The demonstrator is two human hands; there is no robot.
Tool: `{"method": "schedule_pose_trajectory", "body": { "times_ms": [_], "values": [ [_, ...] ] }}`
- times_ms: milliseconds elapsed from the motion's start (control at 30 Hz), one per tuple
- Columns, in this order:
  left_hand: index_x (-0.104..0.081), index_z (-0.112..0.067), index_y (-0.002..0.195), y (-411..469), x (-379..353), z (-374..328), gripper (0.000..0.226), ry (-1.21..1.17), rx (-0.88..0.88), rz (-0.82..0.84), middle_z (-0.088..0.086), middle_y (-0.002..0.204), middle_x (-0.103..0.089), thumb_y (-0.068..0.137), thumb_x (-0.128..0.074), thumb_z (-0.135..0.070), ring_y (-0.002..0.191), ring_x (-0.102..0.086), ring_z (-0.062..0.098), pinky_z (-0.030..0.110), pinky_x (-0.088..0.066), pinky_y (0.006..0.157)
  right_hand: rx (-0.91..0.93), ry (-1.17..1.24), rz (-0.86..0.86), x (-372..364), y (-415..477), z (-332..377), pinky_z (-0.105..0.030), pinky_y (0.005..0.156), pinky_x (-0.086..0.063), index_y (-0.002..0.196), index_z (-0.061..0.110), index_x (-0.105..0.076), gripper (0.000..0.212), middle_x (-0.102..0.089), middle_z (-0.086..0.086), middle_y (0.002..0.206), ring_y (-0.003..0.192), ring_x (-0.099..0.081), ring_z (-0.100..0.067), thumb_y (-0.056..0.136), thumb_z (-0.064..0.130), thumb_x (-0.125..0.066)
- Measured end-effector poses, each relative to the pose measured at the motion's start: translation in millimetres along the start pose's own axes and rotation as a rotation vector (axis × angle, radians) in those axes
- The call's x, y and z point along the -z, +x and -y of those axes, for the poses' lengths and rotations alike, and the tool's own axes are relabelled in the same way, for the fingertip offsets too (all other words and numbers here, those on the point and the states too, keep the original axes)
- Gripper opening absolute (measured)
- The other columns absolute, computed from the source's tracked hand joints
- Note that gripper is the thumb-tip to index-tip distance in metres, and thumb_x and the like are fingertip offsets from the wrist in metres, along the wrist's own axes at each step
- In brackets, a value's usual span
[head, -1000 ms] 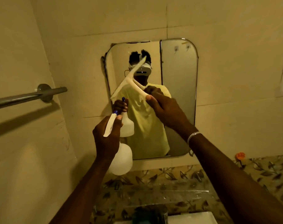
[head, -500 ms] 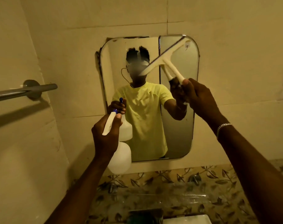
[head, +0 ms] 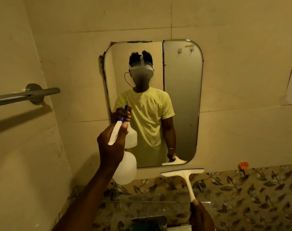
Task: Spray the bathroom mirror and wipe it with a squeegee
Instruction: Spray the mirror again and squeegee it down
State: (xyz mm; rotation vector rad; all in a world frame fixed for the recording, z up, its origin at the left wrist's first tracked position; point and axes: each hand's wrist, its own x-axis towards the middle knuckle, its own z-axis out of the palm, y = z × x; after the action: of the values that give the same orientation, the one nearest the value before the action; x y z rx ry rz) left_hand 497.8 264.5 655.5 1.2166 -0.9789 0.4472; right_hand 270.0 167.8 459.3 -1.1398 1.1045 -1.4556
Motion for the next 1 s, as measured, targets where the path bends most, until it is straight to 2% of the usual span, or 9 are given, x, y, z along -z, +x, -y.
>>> {"method": "schedule_pose_trajectory", "body": {
  "times_ms": [33,67,133,300,500,600,733,867,1000],
  "values": [
    [-0.074,-0.005,0.101,-1.4,2.2,0.5,0.051,0.011,-0.004,-0.001,0.005,0.086,-0.074,0.090,-0.057,-0.051,0.082,-0.071,0.010,0.003,-0.050,0.066,0.011,0.089,0.183,1.0,-6.8,11.4,-0.038,0.063,-0.048,0.066,-0.008,-0.061,0.094,-0.044,-0.008,0.044,0.072,-0.056,-0.026,0.060,0.085,-0.067],
    [-0.074,-0.005,0.100,-1.7,5.4,0.9,0.052,0.025,-0.007,-0.004,0.006,0.087,-0.074,0.090,-0.057,-0.053,0.081,-0.071,0.010,0.002,-0.049,0.066,-0.046,0.167,0.276,-1.6,-7.3,29.6,-0.025,0.049,-0.039,0.084,-0.001,-0.069,0.097,-0.055,-0.006,0.058,0.063,-0.055,-0.022,0.066,0.093,-0.056],
    [-0.074,-0.005,0.100,-0.5,12.2,0.8,0.053,0.044,-0.008,-0.006,0.007,0.088,-0.075,0.090,-0.056,-0.054,0.081,-0.071,0.011,0.001,-0.049,0.066,0.012,0.205,0.346,-12.1,13.8,68.4,-0.025,0.044,-0.037,0.099,0.003,-0.063,0.079,-0.053,-0.014,0.068,0.046,-0.048,-0.019,0.083,0.078,-0.043],
    [-0.073,-0.004,0.097,1.3,29.5,-1.2,0.050,0.078,-0.038,-0.017,0.004,0.085,-0.073,0.091,-0.056,-0.051,0.084,-0.069,0.000,0.001,-0.048,0.066,0.179,0.412,0.417,-87.6,42.6,209.7,-0.027,0.047,-0.036,0.087,0.030,-0.066,0.040,-0.051,0.003,0.062,0.047,-0.042,-0.015,0.106,0.054,-0.040],
    [-0.073,-0.001,0.092,8.2,50.0,14.4,0.047,0.100,-0.059,-0.054,0.010,0.078,-0.072,0.095,-0.057,-0.045,0.074,-0.069,0.013,0.009,-0.052,0.069,0.232,0.515,0.520,-195.0,-5.6,278.3,-0.025,0.046,-0.043,0.121,0.008,-0.055,0.047,-0.053,-0.005,0.074,0.054,-0.049,-0.012,0.110,0.049,-0.035],
    [-0.072,0.000,0.090,10.3,56.2,19.8,0.044,0.132,-0.067,-0.067,0.012,0.076,-0.071,0.097,-0.058,-0.041,0.071,-0.068,0.016,0.016,-0.054,0.066,0.300,0.368,0.519,-218.0,-40.2,255.3,-0.025,0.052,-0.047,0.112,0.018,-0.055,0.037,-0.055,0.002,0.076,0.062,-0.055,-0.009,0.109,0.048,-0.034],
    [-0.073,-0.009,0.093,12.3,60.9,26.4,0.029,0.133,-0.046,-0.096,0.003,0.078,-0.072,0.099,-0.059,-0.034,0.075,-0.070,0.010,0.006,-0.050,0.071,0.313,0.220,0.564,-188.3,-53.1,163.9,-0.027,0.050,-0.045,0.107,0.033,-0.059,0.030,-0.056,0.005,0.071,0.058,-0.053,-0.008,0.105,0.054,-0.037],
    [-0.075,-0.003,0.099,9.5,59.6,33.0,0.037,0.115,-0.031,-0.093,0.004,0.082,-0.074,0.098,-0.059,-0.037,0.079,-0.071,0.007,0.007,-0.052,0.073,0.232,0.032,0.501,-130.7,-40.1,58.7,-0.025,0.046,-0.041,0.095,0.022,-0.061,0.047,-0.055,0.003,0.064,0.053,-0.050,-0.011,0.095,0.062,-0.037],
    [-0.075,-0.004,0.097,4.8,52.1,33.6,0.040,0.135,-0.041,-0.083,0.005,0.082,-0.074,0.097,-0.059,-0.040,0.076,-0.071,0.009,0.004,-0.050,0.072,0.127,-0.213,0.445,-77.8,-42.3,-26.1,-0.018,0.052,-0.046,0.091,0.023,-0.065,0.068,-0.064,-0.003,0.066,0.062,-0.064,-0.019,0.088,0.080,-0.029]
  ]
}}
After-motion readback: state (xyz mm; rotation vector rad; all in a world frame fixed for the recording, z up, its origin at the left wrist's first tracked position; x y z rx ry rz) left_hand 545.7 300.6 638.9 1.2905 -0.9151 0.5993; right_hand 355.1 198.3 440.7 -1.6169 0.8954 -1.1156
